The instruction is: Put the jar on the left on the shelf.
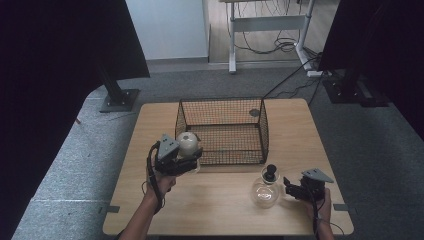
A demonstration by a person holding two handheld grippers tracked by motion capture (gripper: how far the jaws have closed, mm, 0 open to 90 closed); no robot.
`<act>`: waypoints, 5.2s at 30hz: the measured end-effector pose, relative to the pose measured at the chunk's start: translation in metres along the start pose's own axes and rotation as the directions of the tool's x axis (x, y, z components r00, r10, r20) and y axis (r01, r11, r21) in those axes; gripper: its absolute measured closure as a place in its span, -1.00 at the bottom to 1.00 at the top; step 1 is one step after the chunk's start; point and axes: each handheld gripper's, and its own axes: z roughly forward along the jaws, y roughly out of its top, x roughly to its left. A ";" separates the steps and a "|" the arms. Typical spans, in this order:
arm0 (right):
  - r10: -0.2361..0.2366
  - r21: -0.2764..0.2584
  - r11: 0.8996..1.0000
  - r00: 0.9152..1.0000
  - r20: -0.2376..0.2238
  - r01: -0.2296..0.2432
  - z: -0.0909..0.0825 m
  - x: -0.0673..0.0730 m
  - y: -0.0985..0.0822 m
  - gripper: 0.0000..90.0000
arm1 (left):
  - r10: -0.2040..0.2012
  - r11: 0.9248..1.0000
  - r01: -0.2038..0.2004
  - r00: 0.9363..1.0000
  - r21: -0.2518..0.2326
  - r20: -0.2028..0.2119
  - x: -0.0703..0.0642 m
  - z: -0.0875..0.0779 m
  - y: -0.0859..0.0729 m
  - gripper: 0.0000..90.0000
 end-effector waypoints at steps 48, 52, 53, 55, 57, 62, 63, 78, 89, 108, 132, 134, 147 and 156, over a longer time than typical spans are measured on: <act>0.002 -0.001 1.000 1.000 -0.004 -0.002 0.000 0.000 0.000 -0.75 | 0.003 1.000 -0.003 1.000 0.015 -0.029 0.014 0.035 0.023 -0.39; 0.003 -0.001 1.000 1.000 -0.004 -0.003 0.000 0.000 0.000 -0.75 | 0.009 1.000 -0.009 0.999 0.020 -0.031 0.015 0.039 0.025 -0.39; 0.004 -0.002 1.000 1.000 -0.004 -0.004 0.000 0.000 0.000 -0.75 | 0.010 1.000 -0.009 0.999 0.020 -0.031 0.015 0.040 0.026 -0.39; 0.003 -0.002 1.000 1.000 -0.005 -0.003 0.000 0.000 0.000 -0.75 | 0.011 1.000 -0.011 0.999 0.023 -0.032 0.016 0.043 0.026 -0.39; 0.003 -0.002 1.000 1.000 -0.005 -0.003 0.000 0.000 0.000 -0.75 | 0.012 1.000 -0.011 0.999 0.025 -0.034 0.017 0.046 0.027 -0.39; 0.003 -0.002 1.000 1.000 -0.005 -0.003 0.000 0.000 0.000 -0.75 | 0.014 1.000 -0.013 0.999 0.024 -0.036 0.018 0.053 0.030 -0.39; 0.003 -0.002 1.000 1.000 -0.005 -0.003 0.000 0.000 0.000 -0.75 | 0.014 1.000 -0.013 0.999 0.024 -0.037 0.018 0.055 0.031 -0.39; 0.005 -0.004 1.000 1.000 -0.006 -0.005 0.000 0.000 0.000 -0.75 | 0.012 0.999 -0.010 0.999 0.041 -0.045 0.022 0.078 0.036 -0.39; 0.002 -0.003 1.000 1.000 -0.005 -0.002 0.000 0.000 0.000 -0.75 | 0.009 0.998 -0.005 0.998 0.056 -0.060 0.025 0.094 0.036 -0.39; 0.002 -0.002 1.000 1.000 -0.004 -0.002 0.000 0.000 0.000 -0.75 | -0.003 0.994 0.012 0.997 0.110 -0.081 0.027 0.122 0.023 -0.39; 0.000 -0.002 1.000 1.000 -0.005 0.000 0.000 0.000 0.000 -0.75 | -0.018 0.979 0.040 0.994 0.199 -0.111 0.028 0.150 -0.004 -0.39; 0.000 -0.001 1.000 1.000 -0.005 0.000 0.000 0.000 0.000 -0.75 | -0.023 0.978 0.046 0.993 0.204 -0.113 0.028 0.152 -0.006 -0.39; -0.002 -0.001 1.000 1.000 -0.003 0.002 0.000 0.000 0.000 -0.75 | -0.028 0.969 0.058 0.992 0.240 -0.125 0.029 0.158 -0.013 -0.39; -0.003 -0.001 1.000 1.000 -0.003 0.003 0.000 0.001 0.000 -0.75 | -0.036 0.966 0.064 0.993 0.250 -0.115 0.027 0.161 -0.016 -0.39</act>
